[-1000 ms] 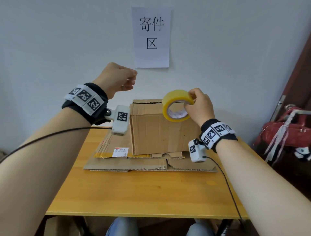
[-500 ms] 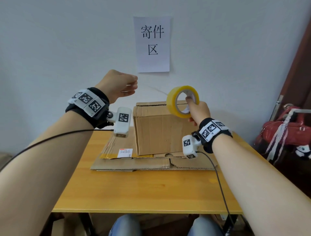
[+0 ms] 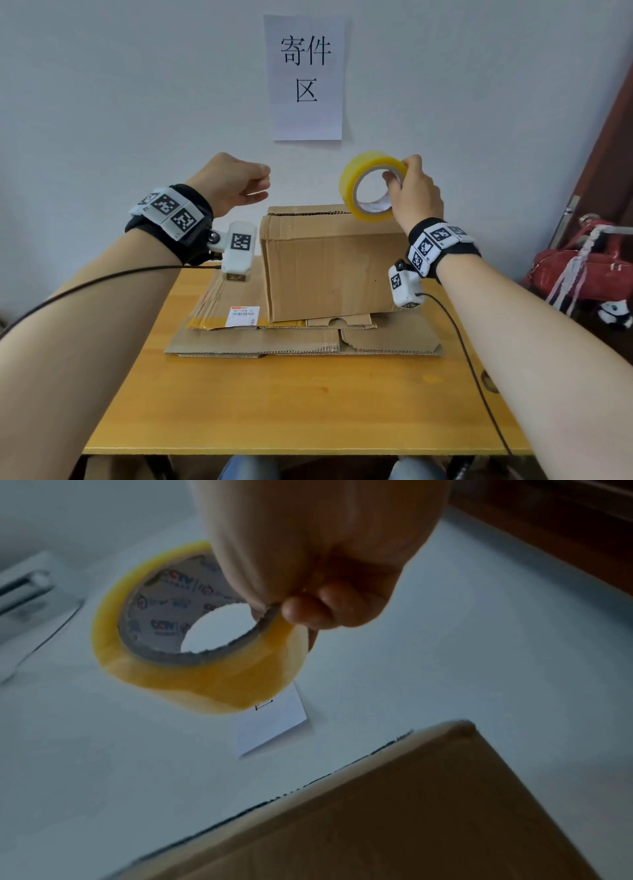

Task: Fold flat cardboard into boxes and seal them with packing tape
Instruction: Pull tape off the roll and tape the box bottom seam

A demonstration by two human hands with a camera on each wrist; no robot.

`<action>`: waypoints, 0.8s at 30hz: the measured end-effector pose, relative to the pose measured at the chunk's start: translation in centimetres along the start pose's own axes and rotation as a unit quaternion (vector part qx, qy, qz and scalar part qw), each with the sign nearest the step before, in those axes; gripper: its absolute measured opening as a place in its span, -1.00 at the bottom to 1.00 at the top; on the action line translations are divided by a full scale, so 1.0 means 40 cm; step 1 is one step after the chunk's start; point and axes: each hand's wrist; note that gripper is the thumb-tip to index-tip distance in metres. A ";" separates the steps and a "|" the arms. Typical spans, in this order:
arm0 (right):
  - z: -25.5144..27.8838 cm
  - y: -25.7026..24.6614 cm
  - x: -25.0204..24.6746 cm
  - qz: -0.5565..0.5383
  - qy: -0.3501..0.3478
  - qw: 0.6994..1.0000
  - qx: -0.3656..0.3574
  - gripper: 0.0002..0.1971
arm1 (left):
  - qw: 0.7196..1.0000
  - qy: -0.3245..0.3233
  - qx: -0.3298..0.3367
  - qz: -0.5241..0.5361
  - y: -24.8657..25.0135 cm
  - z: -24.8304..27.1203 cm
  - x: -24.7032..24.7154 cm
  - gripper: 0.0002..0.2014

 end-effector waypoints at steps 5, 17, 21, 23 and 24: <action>-0.032 0.046 0.016 0.076 0.022 0.996 -0.045 -0.79 | 1.000 0.024 -0.003 0.010 -0.014 -0.040 -0.046 -0.94; -0.054 0.120 0.091 -0.221 -0.043 0.959 0.172 -0.73 | 0.998 0.008 -0.058 -0.004 -0.149 -0.108 -0.045 -0.91; -0.045 0.142 0.097 -0.263 -0.063 0.948 0.166 -0.76 | 0.998 0.006 -0.057 0.003 -0.193 -0.114 -0.011 -0.90; -0.035 0.149 0.094 -0.263 -0.062 0.948 0.169 -0.82 | 0.998 0.012 -0.054 0.028 -0.210 -0.113 0.006 -0.92; -0.029 0.148 0.091 -0.260 -0.061 0.948 0.170 -0.83 | 0.998 0.017 -0.054 0.038 -0.214 -0.111 0.012 -0.93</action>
Point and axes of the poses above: each hand's wrist, its own z-axis away from the middle knuckle, its own x-axis out of the palm, y = z × x, and after that the axes turned 12 degrees about -y, right-handed
